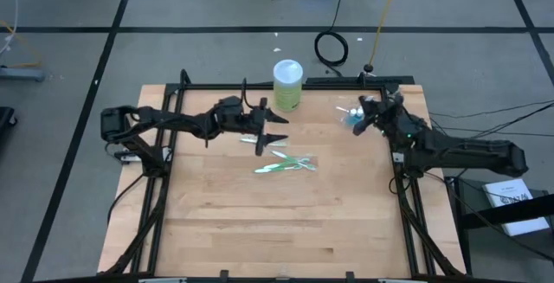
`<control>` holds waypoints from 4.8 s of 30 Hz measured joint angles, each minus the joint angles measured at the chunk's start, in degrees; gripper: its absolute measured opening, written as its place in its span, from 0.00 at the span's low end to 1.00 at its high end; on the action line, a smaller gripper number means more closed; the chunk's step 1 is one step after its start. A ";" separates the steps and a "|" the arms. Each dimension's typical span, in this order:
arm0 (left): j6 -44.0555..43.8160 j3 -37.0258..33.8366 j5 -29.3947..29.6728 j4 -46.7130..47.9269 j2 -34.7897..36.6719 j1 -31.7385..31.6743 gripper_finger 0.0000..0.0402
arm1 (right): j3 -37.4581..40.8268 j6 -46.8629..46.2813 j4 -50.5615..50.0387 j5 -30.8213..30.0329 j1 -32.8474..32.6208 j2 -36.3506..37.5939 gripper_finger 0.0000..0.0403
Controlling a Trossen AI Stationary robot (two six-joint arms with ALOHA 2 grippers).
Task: Pick & Place toothbrushing station
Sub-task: Put the orange toothbrush into the transparent organizer, then put the green toothbrush into the transparent organizer
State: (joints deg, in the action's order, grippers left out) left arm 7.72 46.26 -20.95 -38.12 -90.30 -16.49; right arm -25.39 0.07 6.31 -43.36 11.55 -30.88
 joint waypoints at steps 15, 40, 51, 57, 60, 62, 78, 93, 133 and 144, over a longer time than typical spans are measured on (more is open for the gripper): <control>2.30 0.00 6.07 3.75 -0.46 -1.01 0.61 | -0.56 -15.45 -26.43 -4.94 -0.02 9.71 0.03; 2.01 0.00 6.07 4.14 -0.46 -1.07 0.61 | 12.02 -29.18 -24.23 -6.28 -0.02 9.63 0.03; 1.86 0.00 6.07 4.99 -0.46 -1.07 0.61 | 12.33 -22.95 -18.07 -5.86 -0.02 9.52 0.13; 1.86 0.00 6.07 5.12 -0.46 -1.07 0.61 | 12.23 -21.71 -17.88 -5.96 -0.02 9.52 0.25; 1.86 0.00 6.07 5.46 -0.46 -1.05 0.61 | 11.01 -19.93 -17.85 -6.01 -0.02 9.52 0.33; 1.86 0.00 6.07 5.50 -0.46 -1.05 0.61 | 9.80 -18.25 -17.71 -6.11 -0.02 9.53 0.39; 2.10 0.00 6.08 5.88 -0.46 -1.03 0.61 | 2.08 -12.19 -10.88 -0.41 -0.02 9.53 0.52; 2.16 0.00 6.10 6.26 -0.46 -1.05 0.61 | 2.03 -18.80 -19.73 -4.81 0.02 1.96 0.39; 5.71 -0.03 20.96 36.49 -3.21 0.26 0.61 | 5.42 12.81 19.20 22.49 0.50 -0.78 0.34; 4.06 -0.02 21.31 32.22 -11.73 1.36 0.61 | 5.44 12.67 19.36 22.50 0.48 -1.21 0.34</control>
State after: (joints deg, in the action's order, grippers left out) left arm 11.78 46.24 0.37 -5.90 -102.03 -15.14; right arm -19.94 12.73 25.67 -20.86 12.03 -32.10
